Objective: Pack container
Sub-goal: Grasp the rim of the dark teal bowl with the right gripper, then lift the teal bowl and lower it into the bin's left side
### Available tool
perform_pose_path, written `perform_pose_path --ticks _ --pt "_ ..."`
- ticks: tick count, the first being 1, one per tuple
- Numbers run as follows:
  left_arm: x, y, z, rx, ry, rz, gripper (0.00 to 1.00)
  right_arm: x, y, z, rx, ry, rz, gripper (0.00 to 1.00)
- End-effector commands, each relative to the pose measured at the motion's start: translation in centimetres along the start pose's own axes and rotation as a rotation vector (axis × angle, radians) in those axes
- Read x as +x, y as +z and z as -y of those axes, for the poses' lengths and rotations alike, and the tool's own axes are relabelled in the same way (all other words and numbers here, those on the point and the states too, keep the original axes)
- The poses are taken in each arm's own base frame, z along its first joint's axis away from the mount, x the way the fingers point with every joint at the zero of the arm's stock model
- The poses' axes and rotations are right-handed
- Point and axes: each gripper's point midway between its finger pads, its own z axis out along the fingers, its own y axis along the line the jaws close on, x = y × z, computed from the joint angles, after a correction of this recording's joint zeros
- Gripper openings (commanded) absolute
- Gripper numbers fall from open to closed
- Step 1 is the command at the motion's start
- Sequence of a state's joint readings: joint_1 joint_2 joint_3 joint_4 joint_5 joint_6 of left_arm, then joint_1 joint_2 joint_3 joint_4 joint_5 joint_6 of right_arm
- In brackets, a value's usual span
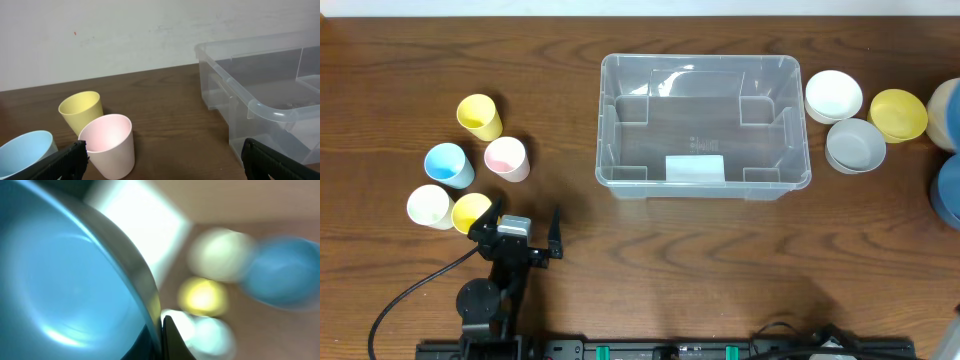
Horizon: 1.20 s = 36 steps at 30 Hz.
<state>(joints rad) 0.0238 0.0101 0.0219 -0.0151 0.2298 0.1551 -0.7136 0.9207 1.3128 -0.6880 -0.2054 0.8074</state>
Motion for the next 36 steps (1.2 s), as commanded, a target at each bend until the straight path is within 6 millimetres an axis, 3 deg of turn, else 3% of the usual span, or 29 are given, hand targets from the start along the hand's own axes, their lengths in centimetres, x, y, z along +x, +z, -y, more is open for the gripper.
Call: perform_pose_path --ticks 1,5,9,11,12,17,20,25,36 --pt "1.5 0.1 0.3 0.014 -0.004 -0.044 0.98 4.5 -1.0 -7.0 -0.310 -0.046 -0.220 0.01" --pt "1.5 0.1 0.3 0.014 -0.004 -0.044 0.98 10.2 -0.2 -11.4 -0.423 -0.121 -0.362 0.01" --pt "1.5 0.1 0.3 0.014 -0.003 -0.043 0.98 19.7 0.4 -15.5 -0.522 -0.295 -0.541 0.01" --pt "1.5 0.1 0.3 0.014 -0.003 -0.044 0.98 24.6 1.1 -16.5 -0.522 -0.400 -0.576 0.01" --pt "1.5 0.1 0.3 0.014 -0.004 -0.043 0.98 26.0 1.5 -16.6 -0.505 -0.429 -0.574 0.01" --pt "1.5 0.1 0.3 0.014 -0.003 -0.043 0.98 34.3 4.0 -16.0 -0.439 -0.510 -0.657 0.07" --pt "1.5 0.1 0.3 0.014 -0.003 -0.043 0.98 37.8 4.9 -14.8 -0.392 -0.511 -0.723 0.07" --pt "1.5 0.1 0.3 0.014 -0.004 -0.044 0.98 42.1 6.7 -11.6 -0.273 -0.506 -0.818 0.02" --pt "1.5 0.1 0.3 0.014 -0.004 -0.044 0.98 49.7 7.6 -5.8 -0.134 -0.526 -1.038 0.01"
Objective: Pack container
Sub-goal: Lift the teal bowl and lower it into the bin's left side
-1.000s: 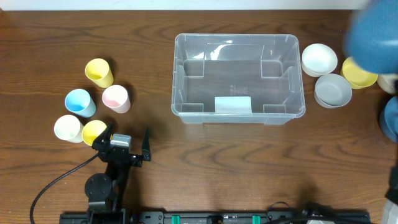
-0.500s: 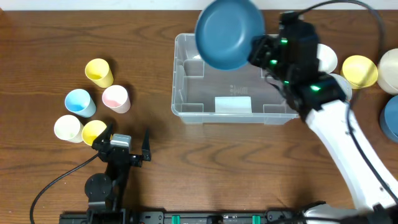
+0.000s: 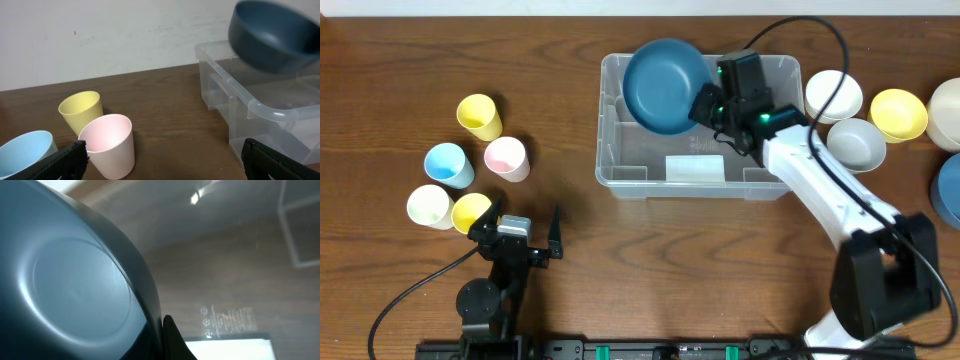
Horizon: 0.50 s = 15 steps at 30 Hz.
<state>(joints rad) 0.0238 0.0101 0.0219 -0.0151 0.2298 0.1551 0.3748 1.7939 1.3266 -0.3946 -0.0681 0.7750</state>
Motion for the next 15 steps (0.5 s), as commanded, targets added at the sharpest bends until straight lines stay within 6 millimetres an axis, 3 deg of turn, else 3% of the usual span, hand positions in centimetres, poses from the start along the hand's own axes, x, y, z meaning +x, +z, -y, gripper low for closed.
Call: perform_pose_path --ticks 1,8,15 --pt "1.5 0.1 0.3 0.014 -0.003 -0.044 0.98 2.2 1.6 -0.3 -0.022 0.028 -0.091 0.01" --pt "1.5 0.1 0.3 0.014 -0.003 -0.043 0.98 4.4 2.8 2.1 0.067 0.065 -0.170 0.01" --pt "1.5 0.1 0.3 0.014 -0.004 -0.044 0.98 4.9 2.8 2.2 0.079 0.061 -0.184 0.06"
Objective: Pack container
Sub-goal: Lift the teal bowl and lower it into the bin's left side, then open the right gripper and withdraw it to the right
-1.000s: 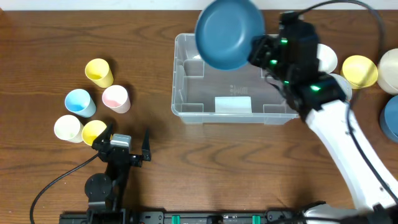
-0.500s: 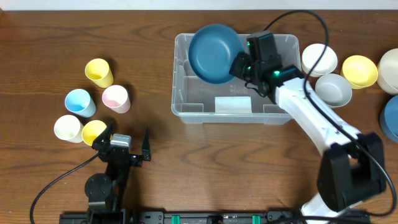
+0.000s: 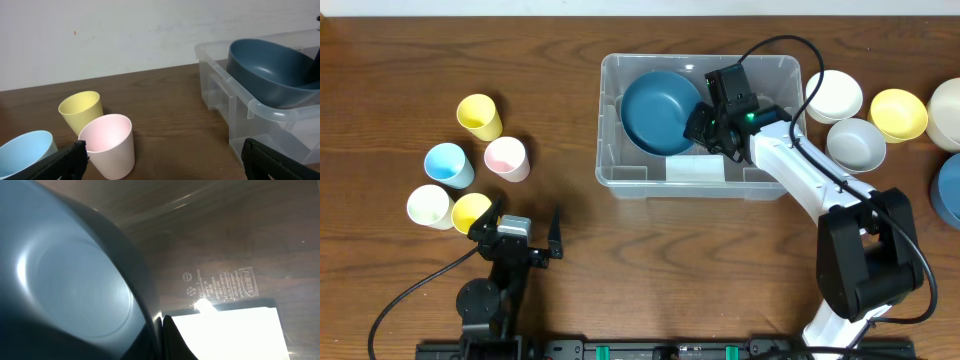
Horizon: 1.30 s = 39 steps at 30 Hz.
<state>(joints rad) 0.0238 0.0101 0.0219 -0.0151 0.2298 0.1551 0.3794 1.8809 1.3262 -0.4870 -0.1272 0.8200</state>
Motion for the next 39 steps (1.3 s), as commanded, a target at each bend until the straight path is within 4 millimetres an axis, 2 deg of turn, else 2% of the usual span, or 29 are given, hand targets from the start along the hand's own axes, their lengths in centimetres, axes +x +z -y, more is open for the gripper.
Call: perform_pose_path --ticks 1,7,8,11,14,19,21,24,26,28,29,31,33,35,38,39 --pt "1.5 0.1 0.3 0.014 -0.003 -0.044 0.98 0.9 0.3 -0.5 -0.004 0.004 -0.019 0.07" --pt "1.5 0.1 0.3 0.014 -0.003 -0.043 0.98 1.4 0.7 -0.4 0.008 0.001 -0.031 0.14" --pt "1.5 0.1 0.3 0.014 -0.004 -0.043 0.98 1.4 0.7 -0.4 0.008 0.001 -0.031 0.19" --pt "1.5 0.1 0.3 0.014 -0.004 -0.043 0.98 1.4 0.7 -0.4 0.008 0.000 -0.031 0.43" --pt "1.5 0.1 0.3 0.014 -0.003 -0.044 0.98 1.5 0.7 -0.2 0.015 0.000 -0.037 0.60" --pt "1.5 0.1 0.3 0.014 -0.003 -0.044 0.98 1.2 0.2 -0.5 0.003 -0.015 -0.026 0.66" --pt "1.5 0.1 0.3 0.014 -0.004 -0.044 0.98 0.0 -1.1 -1.5 -0.030 -0.042 0.011 0.67" --pt "1.5 0.1 0.3 0.014 -0.004 -0.043 0.98 -2.8 -5.3 -4.2 -0.110 -0.112 0.097 0.73" --pt "1.5 0.1 0.3 0.014 -0.004 -0.043 0.98 -5.0 -9.5 -6.0 -0.150 -0.160 0.183 0.81" --pt "1.5 0.1 0.3 0.014 -0.003 -0.044 0.98 -7.6 -13.8 -5.5 -0.100 -0.146 0.294 0.88" --pt "1.5 0.1 0.3 0.014 -0.004 -0.044 0.98 -9.2 -16.2 -4.3 -0.044 -0.118 0.363 0.91" --pt "1.5 0.1 0.3 0.014 -0.004 -0.044 0.98 -11.7 -20.8 -0.7 0.092 -0.044 0.481 0.94" --pt "1.5 0.1 0.3 0.014 -0.004 -0.043 0.98 -13.0 -24.8 4.2 0.235 0.083 0.567 0.99" --pt "1.5 0.1 0.3 0.014 -0.003 -0.044 0.98 -13.2 -28.1 10.0 0.367 0.246 0.613 0.99" --pt "1.5 0.1 0.3 0.014 -0.003 -0.043 0.98 -12.2 -31.2 18.5 0.530 0.495 0.598 0.99" --pt "1.5 0.1 0.3 0.014 -0.003 -0.043 0.98 -11.7 -31.7 20.7 0.565 0.570 0.584 0.99"
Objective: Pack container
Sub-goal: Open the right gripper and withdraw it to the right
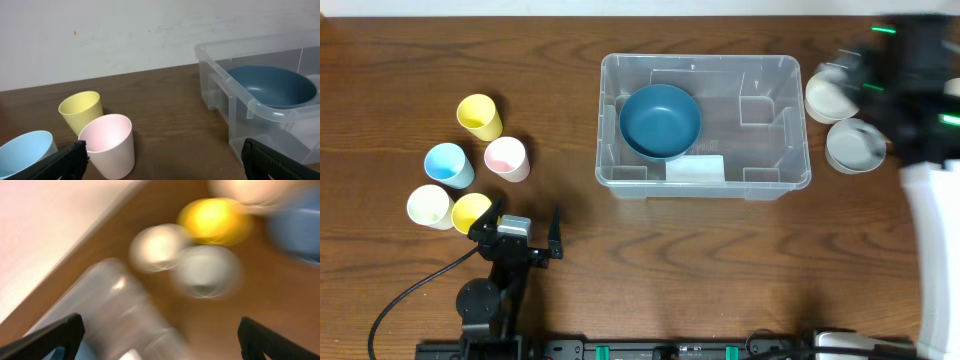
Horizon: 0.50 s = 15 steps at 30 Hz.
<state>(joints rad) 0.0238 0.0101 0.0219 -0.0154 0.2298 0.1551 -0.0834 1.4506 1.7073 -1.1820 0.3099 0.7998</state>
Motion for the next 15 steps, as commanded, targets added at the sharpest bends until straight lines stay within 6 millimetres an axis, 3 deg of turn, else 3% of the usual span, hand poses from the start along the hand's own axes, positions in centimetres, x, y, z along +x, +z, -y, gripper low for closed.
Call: perform_pose_path --ticks 1,8,15 --pt "1.5 0.1 0.3 0.013 -0.004 -0.043 0.98 -2.0 2.9 8.3 0.269 0.244 -0.002 0.99" --pt "1.5 0.1 0.3 0.013 -0.003 -0.043 0.98 -1.0 6.8 18.6 0.423 0.566 -0.149 0.99" --pt "1.5 0.1 0.3 0.013 -0.004 -0.043 0.98 1.7 10.9 25.7 0.507 0.689 -0.169 0.99"
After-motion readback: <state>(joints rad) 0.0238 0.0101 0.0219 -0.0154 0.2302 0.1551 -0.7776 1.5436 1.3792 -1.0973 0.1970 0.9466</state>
